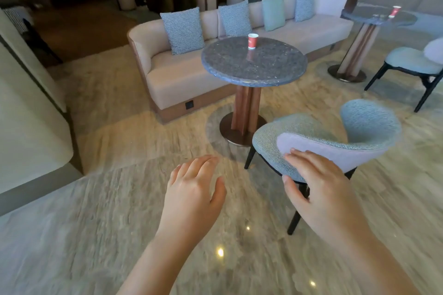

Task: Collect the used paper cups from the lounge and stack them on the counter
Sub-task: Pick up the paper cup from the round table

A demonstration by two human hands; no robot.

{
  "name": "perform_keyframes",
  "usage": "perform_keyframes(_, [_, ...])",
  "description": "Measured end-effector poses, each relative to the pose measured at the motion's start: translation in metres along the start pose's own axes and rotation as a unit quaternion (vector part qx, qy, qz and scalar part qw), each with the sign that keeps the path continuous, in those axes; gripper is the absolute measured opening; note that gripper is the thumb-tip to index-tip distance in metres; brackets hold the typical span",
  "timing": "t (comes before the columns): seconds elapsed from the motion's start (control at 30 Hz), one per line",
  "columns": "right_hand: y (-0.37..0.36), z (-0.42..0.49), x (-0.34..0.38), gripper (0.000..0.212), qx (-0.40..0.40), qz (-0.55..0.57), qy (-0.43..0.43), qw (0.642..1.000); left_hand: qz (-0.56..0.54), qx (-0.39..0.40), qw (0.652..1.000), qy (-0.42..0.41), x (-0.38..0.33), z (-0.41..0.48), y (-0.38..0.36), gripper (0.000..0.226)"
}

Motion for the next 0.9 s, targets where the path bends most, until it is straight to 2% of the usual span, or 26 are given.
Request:
perform_keyframes(0.13, [-0.030,0.049,-0.024,0.037,0.024,-0.003,-0.017,1.000,-0.015,0.025,0.999,0.027,0.029,0.061,-0.020,0.033])
perform_keyframes(0.33, [-0.087,0.145,-0.049,0.036,0.054,0.002,-0.058,0.997,-0.039,0.028,0.999,0.024,0.078,0.168,-0.042,0.033])
perform_keyframes(0.67, [-0.154,0.370,0.001,0.035,0.039,0.007,-0.029,0.999,-0.028,-0.013,1.000,0.001,0.179,0.357,-0.007,0.033])
perform_keyframes(0.8, [-0.184,0.421,-0.002,0.034,0.062,0.009,-0.027,0.998,-0.045,0.019,0.999,0.008,0.200,0.410,-0.023,0.036])
perform_keyframes(0.9, [-0.201,0.450,-0.031,0.035,0.082,0.005,-0.062,0.995,-0.065,0.046,0.997,0.014,0.211,0.444,-0.040,0.036])
Point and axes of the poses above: each hand's wrist, its own z-axis towards the middle knuckle, its own y-axis out of the back of the hand, x = y × z, the point moved 10 cm from there along z, towards the middle knuckle, and after that the axes turned 11 degrees about x, right-handed, at the moved point
